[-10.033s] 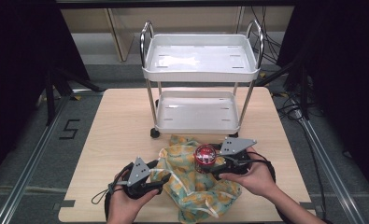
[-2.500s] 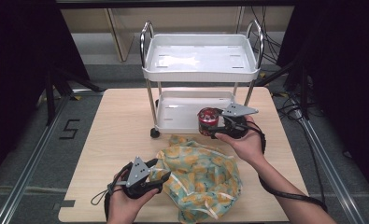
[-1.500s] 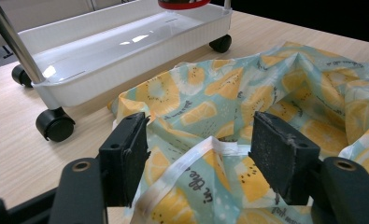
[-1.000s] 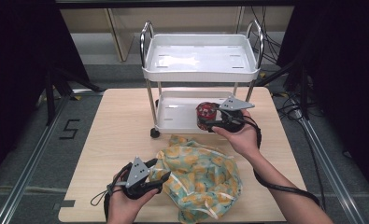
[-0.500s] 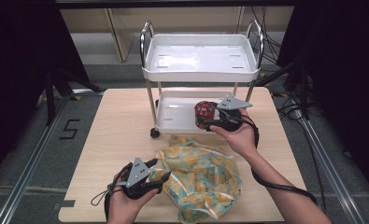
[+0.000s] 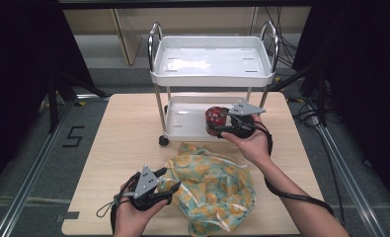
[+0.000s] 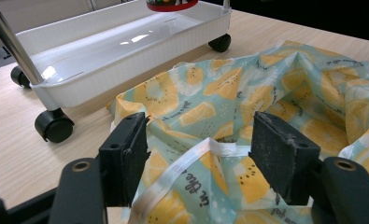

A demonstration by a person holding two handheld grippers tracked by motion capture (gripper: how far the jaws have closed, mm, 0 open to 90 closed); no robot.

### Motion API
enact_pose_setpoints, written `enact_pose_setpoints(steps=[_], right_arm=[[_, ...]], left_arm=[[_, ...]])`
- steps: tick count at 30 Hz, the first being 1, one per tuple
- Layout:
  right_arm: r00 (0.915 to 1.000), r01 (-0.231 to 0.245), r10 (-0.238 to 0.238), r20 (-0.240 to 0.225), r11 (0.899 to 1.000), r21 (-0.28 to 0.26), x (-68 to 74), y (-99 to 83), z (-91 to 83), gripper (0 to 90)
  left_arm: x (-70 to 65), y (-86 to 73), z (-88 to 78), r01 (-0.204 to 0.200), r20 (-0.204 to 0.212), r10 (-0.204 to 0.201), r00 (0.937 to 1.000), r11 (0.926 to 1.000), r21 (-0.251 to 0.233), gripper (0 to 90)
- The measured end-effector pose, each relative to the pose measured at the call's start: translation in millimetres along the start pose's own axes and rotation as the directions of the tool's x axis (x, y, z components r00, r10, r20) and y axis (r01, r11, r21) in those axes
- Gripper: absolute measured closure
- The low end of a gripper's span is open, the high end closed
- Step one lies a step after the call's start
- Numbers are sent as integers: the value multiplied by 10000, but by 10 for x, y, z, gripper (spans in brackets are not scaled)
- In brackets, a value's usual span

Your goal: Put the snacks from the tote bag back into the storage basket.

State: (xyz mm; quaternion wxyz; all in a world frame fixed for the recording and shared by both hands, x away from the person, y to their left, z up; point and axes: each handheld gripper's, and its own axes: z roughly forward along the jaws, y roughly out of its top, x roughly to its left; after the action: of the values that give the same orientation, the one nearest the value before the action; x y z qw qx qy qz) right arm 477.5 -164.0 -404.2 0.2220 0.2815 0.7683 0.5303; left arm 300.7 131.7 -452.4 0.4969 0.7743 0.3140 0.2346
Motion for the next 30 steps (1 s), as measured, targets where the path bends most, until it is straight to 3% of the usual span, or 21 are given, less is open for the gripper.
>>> enact_pose_setpoints(steps=[2,5,9,18,19,23,24,25,26,30], right_arm=[[9999,-113,112,63,9999,38,7,-2,2,259],[9997,76,-75,211,10000,-55,-13,0,10,259],[9998,-175,175,71,9998,-22,-15,-6,28,259],[9997,133,-133,180,9999,-24,-36,-2,41,259],[9998,-189,189,72,9998,8,-17,-9,55,259],[9994,-310,310,166,9995,-35,-9,-12,69,259],[9998,-145,144,166,9999,82,-25,-7,60,259],[9978,-631,629,186,9980,106,3,-12,61,259],[9995,-259,258,168,9996,87,-31,-4,72,259],[9988,-397,398,280,9992,-58,-21,-9,88,259]], left_arm=[[2,-2,1,9,-3,-9,10000,10000,-8,361],[4,-4,3,49,14,-49,10000,10000,-19,361],[4,-6,6,76,30,-76,10000,9999,-73,361],[6,-4,6,-19,43,20,10000,10000,-71,361],[4,-4,1,15,10,-15,10000,10000,1,360],[10,-6,0,11,24,-11,10000,10000,8,361],[9,-7,-1,61,14,-61,10000,10000,14,361],[10,-6,-2,47,8,-47,10000,10000,15,361],[8,-6,-2,66,19,-66,10000,10000,-1,360],[13,-6,-3,73,60,-74,10000,10000,32,361]])
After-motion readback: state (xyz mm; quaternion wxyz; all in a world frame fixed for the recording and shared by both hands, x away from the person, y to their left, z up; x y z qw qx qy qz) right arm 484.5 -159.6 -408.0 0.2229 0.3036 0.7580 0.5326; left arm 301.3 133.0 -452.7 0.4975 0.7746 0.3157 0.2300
